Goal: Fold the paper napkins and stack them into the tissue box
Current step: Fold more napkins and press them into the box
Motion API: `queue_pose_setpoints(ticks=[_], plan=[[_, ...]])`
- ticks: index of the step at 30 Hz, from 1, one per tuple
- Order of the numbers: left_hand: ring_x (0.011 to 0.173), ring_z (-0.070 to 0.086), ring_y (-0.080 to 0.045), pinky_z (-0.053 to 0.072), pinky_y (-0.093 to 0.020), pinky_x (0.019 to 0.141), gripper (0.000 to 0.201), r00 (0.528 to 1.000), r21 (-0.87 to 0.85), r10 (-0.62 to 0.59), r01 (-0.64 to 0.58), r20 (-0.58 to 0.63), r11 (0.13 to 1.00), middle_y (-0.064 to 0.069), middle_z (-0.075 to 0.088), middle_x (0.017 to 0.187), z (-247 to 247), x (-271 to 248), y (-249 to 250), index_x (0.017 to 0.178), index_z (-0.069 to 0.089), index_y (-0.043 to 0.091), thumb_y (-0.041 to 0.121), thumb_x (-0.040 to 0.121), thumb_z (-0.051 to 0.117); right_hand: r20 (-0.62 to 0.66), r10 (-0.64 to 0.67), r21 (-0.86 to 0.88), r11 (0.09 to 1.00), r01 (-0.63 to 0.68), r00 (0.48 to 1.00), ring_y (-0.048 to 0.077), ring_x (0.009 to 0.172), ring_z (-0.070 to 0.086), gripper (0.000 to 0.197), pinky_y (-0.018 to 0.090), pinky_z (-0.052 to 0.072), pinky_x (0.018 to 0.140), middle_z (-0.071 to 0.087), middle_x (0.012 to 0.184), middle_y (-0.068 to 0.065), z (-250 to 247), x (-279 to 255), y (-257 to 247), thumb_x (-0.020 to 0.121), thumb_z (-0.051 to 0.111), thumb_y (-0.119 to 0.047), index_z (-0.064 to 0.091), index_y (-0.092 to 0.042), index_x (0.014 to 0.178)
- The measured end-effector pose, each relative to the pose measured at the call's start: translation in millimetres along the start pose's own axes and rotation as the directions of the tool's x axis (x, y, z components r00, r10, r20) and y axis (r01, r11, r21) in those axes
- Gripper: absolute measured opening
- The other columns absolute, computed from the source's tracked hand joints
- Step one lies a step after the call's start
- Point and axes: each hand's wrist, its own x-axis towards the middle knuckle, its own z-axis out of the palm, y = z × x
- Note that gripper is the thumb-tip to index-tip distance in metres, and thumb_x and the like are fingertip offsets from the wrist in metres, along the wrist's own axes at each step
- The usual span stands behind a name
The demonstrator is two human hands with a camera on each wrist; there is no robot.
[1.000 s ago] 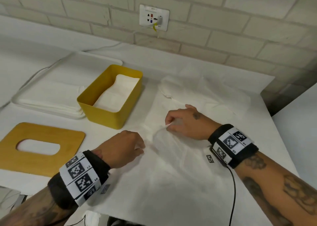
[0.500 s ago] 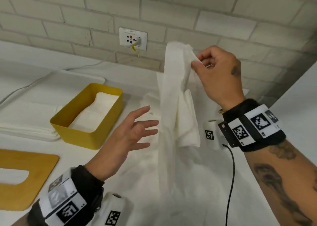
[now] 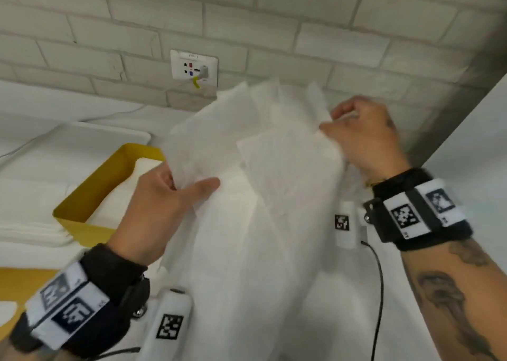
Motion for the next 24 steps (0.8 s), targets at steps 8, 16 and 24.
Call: queue_pose_setpoints(ticks=[8,16,24], plan=[[0.068,0.072,-0.007,0.053,-0.02,0.059,0.023,0.946,0.312,-0.322,0.292,0.048,0.904,-0.005,0.076,0.089,0,7,-90,0.097,0.065,0.022,0.007,0.086,0.079,0.216,0.441,-0.146,0.897,-0.418,0.871,0.022,0.089,0.064,0.016,0.033,0.052,0.077,0.067,0.1,0.005,62,-64,117,0.092,0.065,-0.028,0.058,-0.016,0.1],[0.111,0.054,-0.015,0.044,-0.028,0.092,0.074,0.953,0.569,-0.302,0.235,0.025,0.788,0.005,0.056,0.123,-13,6,-99,0.148,0.043,0.018,0.022,0.086,0.082,0.556,0.417,-0.227,0.908,-0.351,0.719,0.014,0.073,0.069,0.043,0.024,0.05,0.067,0.077,0.083,0.007,64,-95,117,0.082,0.076,-0.053,0.075,-0.011,0.086],[0.127,0.05,-0.016,0.038,-0.024,0.099,0.066,0.997,0.717,-0.076,0.032,0.029,0.697,-0.003,0.047,0.146,-19,-7,-93,0.146,0.051,0.019,0.029,0.087,0.08,0.537,0.314,-0.051,0.938,-0.342,0.783,0.012,0.069,0.054,0.024,0.021,0.041,0.065,0.056,0.069,-0.008,87,-107,108,0.081,0.084,-0.022,0.062,-0.019,0.073]])
